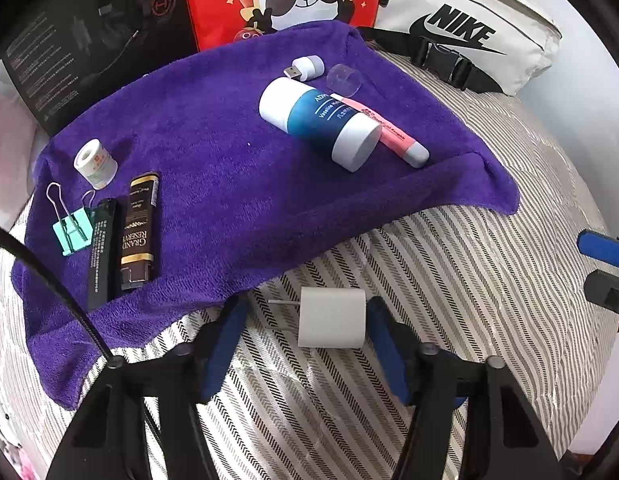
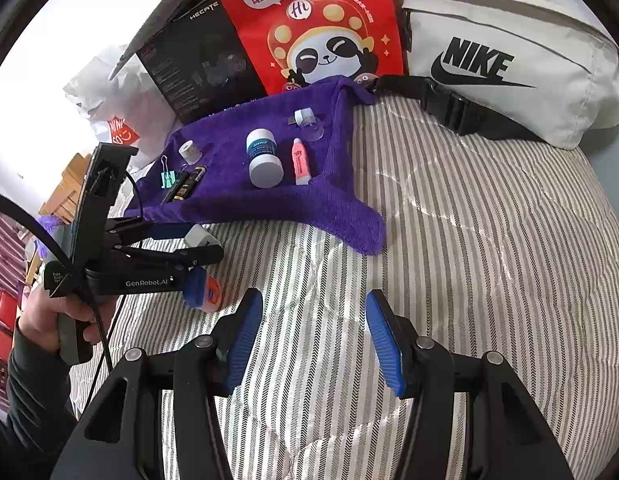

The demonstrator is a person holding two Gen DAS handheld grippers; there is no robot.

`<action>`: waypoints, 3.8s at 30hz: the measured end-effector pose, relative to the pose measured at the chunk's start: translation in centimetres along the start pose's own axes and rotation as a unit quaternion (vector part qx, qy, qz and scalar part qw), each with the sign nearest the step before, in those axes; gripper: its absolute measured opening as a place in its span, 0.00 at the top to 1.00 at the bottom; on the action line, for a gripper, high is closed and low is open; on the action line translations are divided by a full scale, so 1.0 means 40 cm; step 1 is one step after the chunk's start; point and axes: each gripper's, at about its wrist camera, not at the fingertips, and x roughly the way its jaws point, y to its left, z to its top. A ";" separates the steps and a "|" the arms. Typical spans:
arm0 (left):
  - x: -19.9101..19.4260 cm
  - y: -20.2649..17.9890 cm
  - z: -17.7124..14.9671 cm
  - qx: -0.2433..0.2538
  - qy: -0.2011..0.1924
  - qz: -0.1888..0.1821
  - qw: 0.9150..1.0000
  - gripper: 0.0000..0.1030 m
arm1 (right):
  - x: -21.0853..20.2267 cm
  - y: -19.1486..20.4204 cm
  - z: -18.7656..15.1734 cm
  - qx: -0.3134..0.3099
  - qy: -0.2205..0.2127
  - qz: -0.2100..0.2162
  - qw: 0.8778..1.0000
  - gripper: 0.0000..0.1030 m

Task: Organize rigid objects
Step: 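Close the left gripper on the white charger plug and lift it, then grasp the blue-lidded pink container on the bed with the right gripper, then carry the blue-lidded container onto the towel, open right gripper while left carries the plug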

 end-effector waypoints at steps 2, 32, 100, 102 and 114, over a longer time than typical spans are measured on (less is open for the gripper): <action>-0.002 0.002 0.000 0.002 -0.001 0.002 1.000 0.56 | 0.004 0.000 -0.002 0.000 0.003 0.000 1.000 0.48; -0.116 0.266 -0.276 -0.121 -0.011 0.053 0.991 0.60 | 0.137 0.259 -0.032 -0.107 0.024 0.032 0.993 0.53; -0.228 0.300 -0.136 -0.120 -0.083 0.034 0.989 0.60 | 0.146 0.229 0.151 -0.144 -0.008 0.003 0.989 0.81; -0.230 0.300 -0.122 -0.116 -0.086 0.034 0.989 0.60 | 0.147 0.233 0.164 -0.146 -0.012 0.003 0.989 0.81; -0.214 0.348 -0.060 -0.122 -0.082 0.035 0.989 0.60 | 0.231 0.252 0.261 -0.135 -0.007 0.017 0.991 0.81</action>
